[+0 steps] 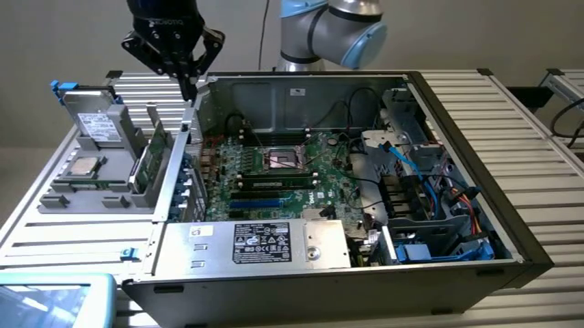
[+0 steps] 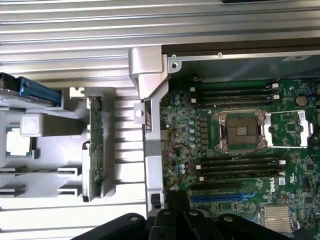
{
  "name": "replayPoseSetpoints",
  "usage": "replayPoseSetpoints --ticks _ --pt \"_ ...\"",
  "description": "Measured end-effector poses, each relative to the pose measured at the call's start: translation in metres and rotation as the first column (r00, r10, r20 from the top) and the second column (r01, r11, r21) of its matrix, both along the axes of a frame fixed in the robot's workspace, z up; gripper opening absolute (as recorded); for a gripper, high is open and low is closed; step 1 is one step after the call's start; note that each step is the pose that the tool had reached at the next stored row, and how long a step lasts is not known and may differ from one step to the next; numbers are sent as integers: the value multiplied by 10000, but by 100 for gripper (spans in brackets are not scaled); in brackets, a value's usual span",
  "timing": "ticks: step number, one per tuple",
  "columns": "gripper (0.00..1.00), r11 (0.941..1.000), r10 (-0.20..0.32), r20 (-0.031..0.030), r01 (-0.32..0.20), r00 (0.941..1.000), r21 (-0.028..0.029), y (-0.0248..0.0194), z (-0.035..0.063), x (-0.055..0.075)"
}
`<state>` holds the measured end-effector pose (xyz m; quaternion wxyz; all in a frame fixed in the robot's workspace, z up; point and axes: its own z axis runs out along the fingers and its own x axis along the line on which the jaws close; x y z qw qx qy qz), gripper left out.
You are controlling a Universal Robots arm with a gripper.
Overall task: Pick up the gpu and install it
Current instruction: 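Reach for the gpu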
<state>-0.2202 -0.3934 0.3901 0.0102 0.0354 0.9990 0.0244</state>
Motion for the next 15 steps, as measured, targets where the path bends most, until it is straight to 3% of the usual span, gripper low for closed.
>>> replayPoseSetpoints --ticks 15 --pt "12 10000 1 -6 -1 10000 28 20 -32 -672"
